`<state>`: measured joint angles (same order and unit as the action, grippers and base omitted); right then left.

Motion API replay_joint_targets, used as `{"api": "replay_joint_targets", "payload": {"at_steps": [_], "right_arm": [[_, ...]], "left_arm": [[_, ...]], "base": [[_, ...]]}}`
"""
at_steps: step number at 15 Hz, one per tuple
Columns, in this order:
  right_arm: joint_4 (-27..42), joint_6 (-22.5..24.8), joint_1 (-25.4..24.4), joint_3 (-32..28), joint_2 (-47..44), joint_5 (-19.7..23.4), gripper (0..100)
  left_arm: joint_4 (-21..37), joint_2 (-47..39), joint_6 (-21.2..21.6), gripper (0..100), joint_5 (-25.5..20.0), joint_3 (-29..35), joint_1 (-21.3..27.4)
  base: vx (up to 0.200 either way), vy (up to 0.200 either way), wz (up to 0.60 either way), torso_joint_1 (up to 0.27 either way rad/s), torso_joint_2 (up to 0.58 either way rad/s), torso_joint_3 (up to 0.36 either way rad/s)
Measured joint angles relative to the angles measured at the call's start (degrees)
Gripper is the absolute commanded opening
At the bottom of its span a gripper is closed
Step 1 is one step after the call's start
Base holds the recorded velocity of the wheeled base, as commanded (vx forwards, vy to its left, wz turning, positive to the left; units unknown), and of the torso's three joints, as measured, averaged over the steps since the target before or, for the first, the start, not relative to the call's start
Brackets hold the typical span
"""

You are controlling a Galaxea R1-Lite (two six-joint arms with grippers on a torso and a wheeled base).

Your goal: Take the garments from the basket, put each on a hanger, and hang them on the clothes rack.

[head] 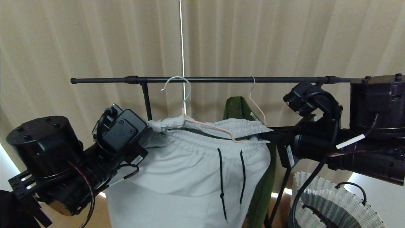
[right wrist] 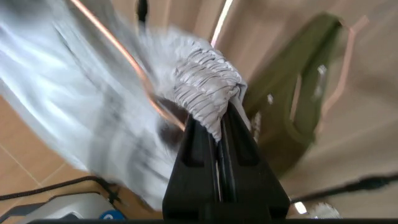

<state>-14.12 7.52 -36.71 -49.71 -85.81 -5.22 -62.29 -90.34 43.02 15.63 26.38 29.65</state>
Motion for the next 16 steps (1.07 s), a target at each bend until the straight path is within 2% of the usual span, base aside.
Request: {"api": "replay_joint_targets", "payload": {"at_steps": [4, 12, 13, 16], "right_arm": [[-0.79, -0.16, 0.11, 2.97, 3.18, 0.82, 0], [-1.1, -0.24, -3.69, 3.38, 3.43, 0.68, 0], [-2.33, -0.2, -3.97, 3.27, 3.23, 0.62, 100], [-2.74, 0.16, -4.22, 3.99, 3.18, 0.24, 100]], "left_arm": [[0.02, -0.65, 0.02, 0, 0.71, 0.16, -2.3], [0.13, -2.12, 0.02, 0, 1.01, 3.9, -1.23], [0.11, -2.21, -0.02, 0, 1.01, 4.07, -1.23], [0.13, -2.46, -0.02, 0, 1.08, 4.35, -1.27]], "base": [[0.0, 0.0, 0.0, 0.0, 0.0, 0.0], [0.0, 0.0, 0.0, 0.0, 0.0, 0.0], [0.0, 0.0, 0.0, 0.0, 0.0, 0.0], [0.0, 0.0, 0.0, 0.0, 0.0, 0.0]]}}
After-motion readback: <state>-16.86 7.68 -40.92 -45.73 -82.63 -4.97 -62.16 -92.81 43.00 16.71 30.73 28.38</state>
